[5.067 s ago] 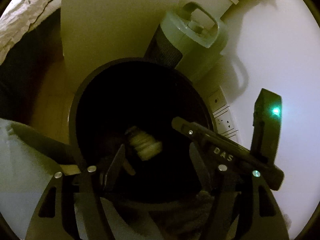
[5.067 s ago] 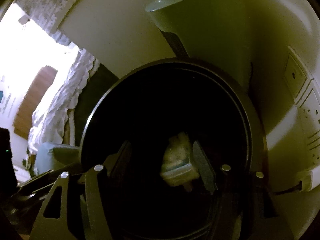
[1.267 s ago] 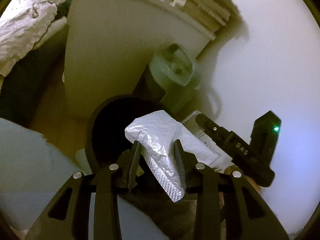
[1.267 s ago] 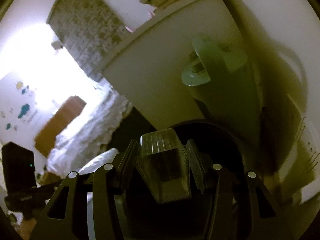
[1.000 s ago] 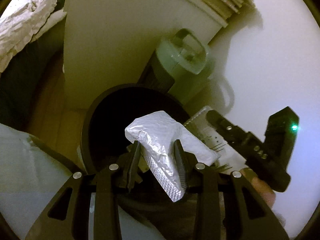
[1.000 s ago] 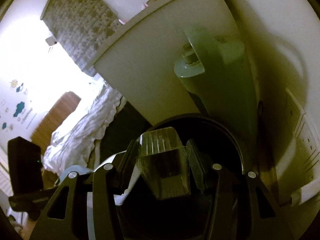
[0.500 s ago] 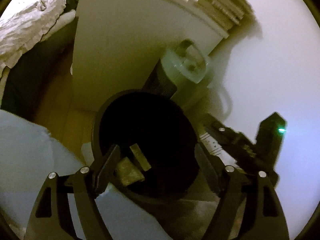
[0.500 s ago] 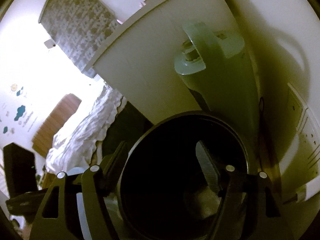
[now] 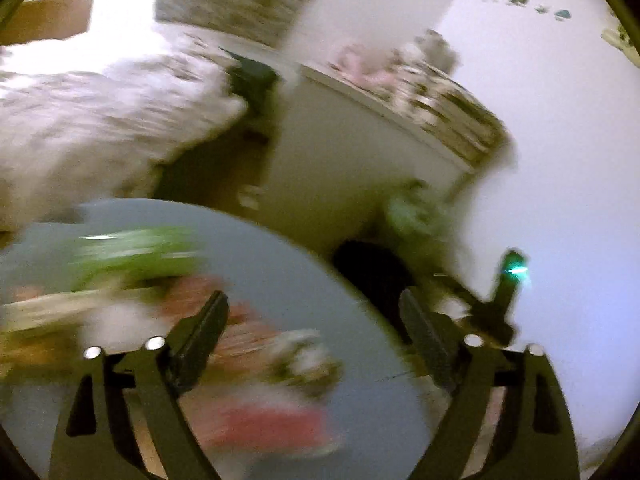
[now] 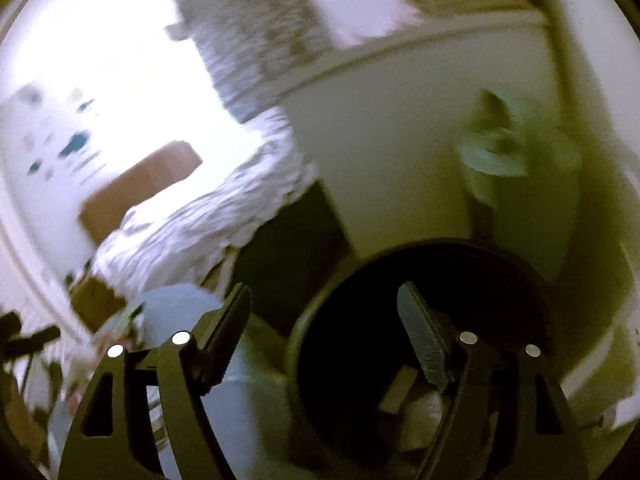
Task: Collect trash
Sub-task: 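Grasp the gold wrapper with the left tool while the right tool grasps a white-green tube packet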
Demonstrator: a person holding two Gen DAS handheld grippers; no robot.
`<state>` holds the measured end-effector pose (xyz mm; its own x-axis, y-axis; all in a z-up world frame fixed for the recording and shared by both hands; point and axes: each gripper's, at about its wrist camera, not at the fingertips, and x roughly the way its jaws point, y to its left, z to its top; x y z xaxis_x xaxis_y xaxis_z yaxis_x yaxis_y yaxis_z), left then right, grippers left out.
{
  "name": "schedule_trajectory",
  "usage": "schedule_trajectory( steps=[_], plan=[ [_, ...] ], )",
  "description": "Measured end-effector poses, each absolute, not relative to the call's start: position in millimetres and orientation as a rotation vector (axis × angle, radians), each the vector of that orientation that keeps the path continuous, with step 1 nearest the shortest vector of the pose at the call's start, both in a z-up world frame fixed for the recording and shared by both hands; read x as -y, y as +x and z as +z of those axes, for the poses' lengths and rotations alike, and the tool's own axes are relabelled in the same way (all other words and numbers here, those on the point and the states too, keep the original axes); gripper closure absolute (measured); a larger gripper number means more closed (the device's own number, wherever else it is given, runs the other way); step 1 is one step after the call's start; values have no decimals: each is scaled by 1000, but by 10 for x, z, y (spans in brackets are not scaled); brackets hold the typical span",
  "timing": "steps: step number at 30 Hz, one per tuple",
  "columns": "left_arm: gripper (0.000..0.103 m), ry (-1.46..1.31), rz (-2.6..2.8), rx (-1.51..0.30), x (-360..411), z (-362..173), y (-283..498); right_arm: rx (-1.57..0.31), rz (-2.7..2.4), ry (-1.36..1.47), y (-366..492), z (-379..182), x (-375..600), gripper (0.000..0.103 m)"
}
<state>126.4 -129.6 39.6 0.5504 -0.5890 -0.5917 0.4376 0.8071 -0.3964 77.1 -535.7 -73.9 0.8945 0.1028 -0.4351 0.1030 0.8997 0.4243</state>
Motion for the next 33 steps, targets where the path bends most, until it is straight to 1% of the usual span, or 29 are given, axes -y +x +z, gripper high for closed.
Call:
schedule_trajectory(
  steps=[4,6,8,10,11,12,13,15,16,18,20,21,22,23,24,25,26,27,28,29,30,33],
  plan=[
    [9,-91,-390,-786,396,230,1073,-546,252,280,923,-384,4520,28],
    [9,-32,-322,-812,117,113,1054,-573,364,152,1022,-134,4018,28],
    [10,22,-262,-851,-137,-57,1088,-624,504,-19,1200,166,3303,28],
    [11,31,-250,-879,-325,-188,1156,-676,588,-135,1341,314,2761,28],
    [16,32,-252,-888,-371,-229,1177,-700,623,-207,1426,369,2453,28],
    [24,43,-251,-900,-406,-285,1228,-715,643,-256,1475,403,2243,28],
    [26,46,-254,-906,-436,-303,1252,-746,671,-337,1572,414,1942,28],
    [30,43,-256,-919,-527,-359,1311,-785,691,-460,1698,357,1543,34],
    [32,40,-256,-923,-564,-392,1328,-815,698,-528,1795,279,1322,34],
    [41,37,-273,-935,-643,-484,1330,-840,699,-566,1860,206,1175,34],
    [42,85,-284,-917,-619,-499,1333,-902,686,-628,2027,55,924,36],
    [47,108,-288,-913,-597,-506,1340,-924,679,-656,2081,-13,837,39],
    [53,127,-287,-911,-602,-531,1363,-939,672,-688,2122,-71,750,39],
    [61,138,-291,-912,-598,-547,1387,-960,667,-725,2161,-152,656,42],
    [70,128,-304,-929,-614,-588,1416,-974,669,-749,2192,-198,586,49],
    [72,120,-304,-940,-630,-625,1430,-988,671,-770,2215,-245,520,53],
    [80,119,-298,-936,-646,-628,1442,-994,670,-786,2186,-317,522,60],
    [84,117,-290,-937,-666,-636,1456,-993,663,-798,2183,-355,495,65],
    [88,108,-286,-937,-692,-642,1468,-984,655,-791,2190,-340,473,67],
    [89,94,-286,-933,-727,-644,1467,-983,661,-768,2186,-350,505,71],
    [91,85,-284,-924,-753,-637,1455,-968,676,-719,2185,-296,525,73],
    [92,13,-312,-861,-829,-518,1347,-895,711,-571,2093,-17,677,74]
  ],
)
